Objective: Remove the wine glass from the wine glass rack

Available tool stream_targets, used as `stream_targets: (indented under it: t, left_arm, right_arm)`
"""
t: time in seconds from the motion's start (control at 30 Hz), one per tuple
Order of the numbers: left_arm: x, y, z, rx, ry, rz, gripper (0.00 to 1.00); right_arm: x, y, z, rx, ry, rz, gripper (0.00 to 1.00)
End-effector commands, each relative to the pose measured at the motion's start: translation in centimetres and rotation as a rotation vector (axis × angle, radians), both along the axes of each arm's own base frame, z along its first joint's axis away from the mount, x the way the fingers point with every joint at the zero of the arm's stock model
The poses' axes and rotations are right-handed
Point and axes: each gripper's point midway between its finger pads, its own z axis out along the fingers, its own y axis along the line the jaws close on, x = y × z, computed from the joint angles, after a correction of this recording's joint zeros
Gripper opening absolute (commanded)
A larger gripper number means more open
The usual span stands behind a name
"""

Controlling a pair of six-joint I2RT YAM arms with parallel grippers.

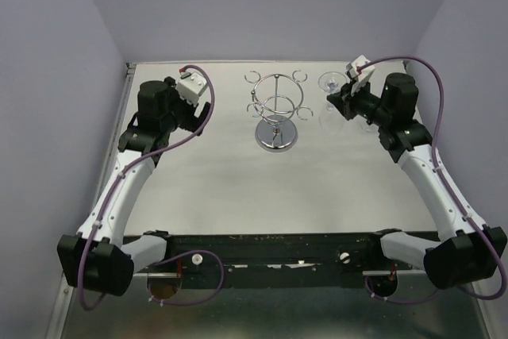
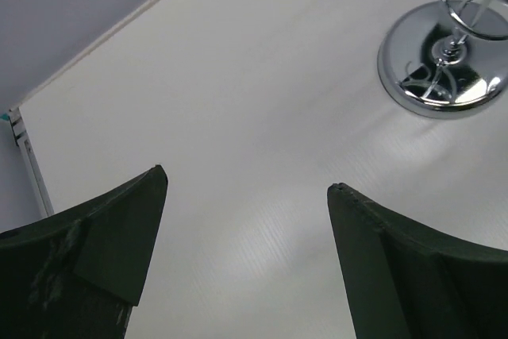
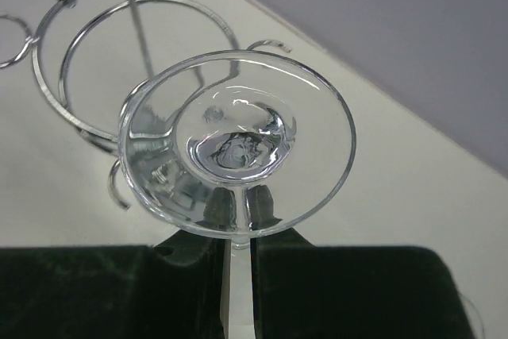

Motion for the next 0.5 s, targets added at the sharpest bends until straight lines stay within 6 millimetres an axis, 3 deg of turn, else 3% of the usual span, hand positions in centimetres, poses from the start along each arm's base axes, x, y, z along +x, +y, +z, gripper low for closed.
stream_targets:
  t: [0.0, 0.1, 0.2, 0.3, 0.47]
  left_arm:
    - [-4.3, -3.2, 3.3, -0.032, -0.18, -0.241, 0.99]
    - [-8.5, -5.2, 1.9, 0.021, -0.157, -0.399, 0.99]
    - [-11.9, -7.1, 0.1, 0.065, -0.116, -0.533, 0.94]
    - [-14.4, -8.6, 0.0, 0.045, -0.113, -0.618, 0.9]
    - [-15.6, -11.1, 0.0, 0.061, -0.093, -0.724, 0.82]
  right_arm:
    - [-8.1, 1.8, -2.1, -0.017, 0.216, 0.227, 0.01]
    - [-12.7, 3.2, -3.4, 0.002, 0.348, 0.376, 0.01]
    - [-15.8, 4.4, -5.6, 0.02, 0.508, 0.467, 0.01]
    - [-17.3, 5.5, -6.8, 0.099, 0.67, 0.474, 0.01]
    - [-18.1, 6.8, -8.2, 0.256, 0.869, 0.452, 0.01]
